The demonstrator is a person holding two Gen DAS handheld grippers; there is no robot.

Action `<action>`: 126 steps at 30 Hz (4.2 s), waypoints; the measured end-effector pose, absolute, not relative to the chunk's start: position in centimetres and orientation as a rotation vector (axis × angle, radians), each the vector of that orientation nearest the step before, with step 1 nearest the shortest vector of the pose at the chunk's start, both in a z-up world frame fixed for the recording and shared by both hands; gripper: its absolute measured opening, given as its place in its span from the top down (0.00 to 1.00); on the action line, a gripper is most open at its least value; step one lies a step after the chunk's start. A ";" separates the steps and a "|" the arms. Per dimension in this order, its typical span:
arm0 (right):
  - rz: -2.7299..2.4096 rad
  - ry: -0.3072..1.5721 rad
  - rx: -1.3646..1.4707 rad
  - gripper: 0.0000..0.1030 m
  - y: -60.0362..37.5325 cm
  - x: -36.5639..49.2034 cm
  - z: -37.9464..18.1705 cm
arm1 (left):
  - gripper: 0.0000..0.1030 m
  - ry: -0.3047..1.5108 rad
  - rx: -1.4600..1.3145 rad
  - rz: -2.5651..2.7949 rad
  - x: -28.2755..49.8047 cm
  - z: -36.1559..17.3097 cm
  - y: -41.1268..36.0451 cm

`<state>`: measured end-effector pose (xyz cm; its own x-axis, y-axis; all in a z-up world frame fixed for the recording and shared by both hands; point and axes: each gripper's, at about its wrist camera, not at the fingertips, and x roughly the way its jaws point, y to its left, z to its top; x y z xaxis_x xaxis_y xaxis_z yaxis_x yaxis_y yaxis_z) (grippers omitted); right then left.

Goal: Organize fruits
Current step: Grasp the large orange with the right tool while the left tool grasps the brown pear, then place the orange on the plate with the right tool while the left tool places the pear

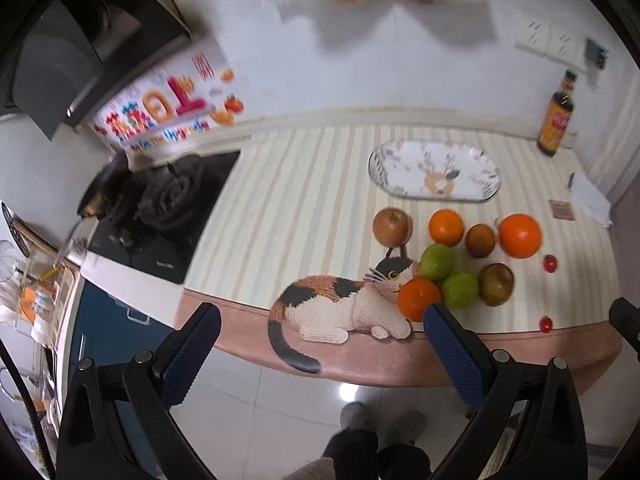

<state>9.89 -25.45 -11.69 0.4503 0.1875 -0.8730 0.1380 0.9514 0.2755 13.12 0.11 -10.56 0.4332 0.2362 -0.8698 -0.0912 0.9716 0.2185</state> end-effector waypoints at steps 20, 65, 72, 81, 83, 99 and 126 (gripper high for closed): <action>-0.230 1.399 0.500 0.00 -30.8 27.6 -28.6 | 0.00 1.499 0.006 0.020 33.1 -27.9 0.4; -0.176 1.584 0.584 0.14 -29.8 33.3 -35.6 | 0.41 1.578 0.053 -0.168 36.2 -32.7 -2.1; -0.079 1.517 0.541 0.14 -28.9 36.1 -31.3 | 0.41 1.489 -0.006 -0.246 38.3 -26.5 -3.4; 0.048 1.535 0.423 0.14 -25.0 45.6 -31.3 | 0.41 1.541 -0.126 -0.248 48.9 -28.2 -4.4; 0.064 1.550 0.376 0.14 -24.0 47.5 -32.0 | 0.41 1.593 -0.158 -0.241 51.1 -29.9 -4.2; 0.117 1.699 0.216 0.13 -21.1 53.7 -36.0 | 0.41 1.765 -0.225 -0.221 54.7 -35.3 -5.2; 0.046 1.580 0.148 0.02 -25.3 49.1 -28.8 | 0.02 1.529 -0.053 -0.170 50.1 -28.6 -10.3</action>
<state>49.15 -25.33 -28.84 -0.0082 0.1230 -0.9924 0.0653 0.9904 0.1222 50.05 -10.31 -28.56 0.0322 -0.1430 -0.9892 0.0771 0.9871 -0.1402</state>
